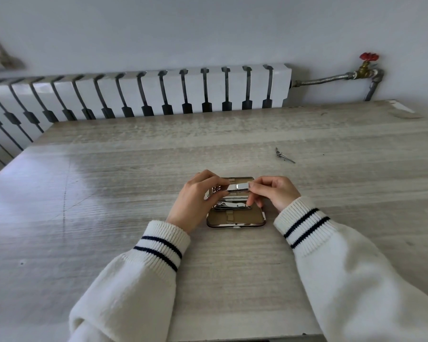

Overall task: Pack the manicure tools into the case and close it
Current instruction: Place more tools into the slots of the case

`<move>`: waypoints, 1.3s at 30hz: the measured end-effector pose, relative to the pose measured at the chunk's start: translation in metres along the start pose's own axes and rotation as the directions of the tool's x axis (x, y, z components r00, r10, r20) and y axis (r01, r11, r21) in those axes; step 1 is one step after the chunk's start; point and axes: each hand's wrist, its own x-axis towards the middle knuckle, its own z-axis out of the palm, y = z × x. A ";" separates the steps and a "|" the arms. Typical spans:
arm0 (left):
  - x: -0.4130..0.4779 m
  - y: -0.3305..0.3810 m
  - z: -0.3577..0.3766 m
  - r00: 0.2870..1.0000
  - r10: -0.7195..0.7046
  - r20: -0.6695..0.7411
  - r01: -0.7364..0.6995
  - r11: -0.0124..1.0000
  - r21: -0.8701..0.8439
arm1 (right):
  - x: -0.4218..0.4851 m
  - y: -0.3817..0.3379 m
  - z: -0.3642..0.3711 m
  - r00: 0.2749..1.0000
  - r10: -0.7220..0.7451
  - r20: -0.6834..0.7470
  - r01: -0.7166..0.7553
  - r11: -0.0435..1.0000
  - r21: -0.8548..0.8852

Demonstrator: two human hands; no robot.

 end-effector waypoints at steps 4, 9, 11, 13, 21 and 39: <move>0.000 -0.002 0.000 1.000 -0.008 0.002 0.008 1.000 -0.004 | 0.000 0.000 0.000 1.000 0.005 -0.005 -0.005 1.000 0.002; -0.001 -0.005 0.001 1.000 -0.013 -0.013 0.013 1.000 0.002 | 0.000 0.000 0.002 1.000 0.017 -0.017 -0.017 1.000 -0.010; 0.000 -0.005 0.001 1.000 -0.015 -0.015 0.016 1.000 0.006 | -0.001 -0.001 0.002 1.000 0.018 -0.024 -0.018 1.000 -0.013; 0.000 -0.005 0.001 1.000 -0.015 -0.015 0.015 1.000 0.009 | -0.002 -0.002 0.002 1.000 0.014 -0.027 -0.014 1.000 -0.019; -0.001 -0.005 -0.005 1.000 -0.022 -0.014 0.022 1.000 0.002 | -0.003 -0.003 0.004 0.999 -0.014 -0.038 0.012 0.999 -0.052; -0.002 -0.009 -0.017 0.997 -0.058 0.044 0.059 0.998 -0.005 | 0.003 0.012 0.002 0.965 -0.258 -0.038 0.155 0.685 -0.712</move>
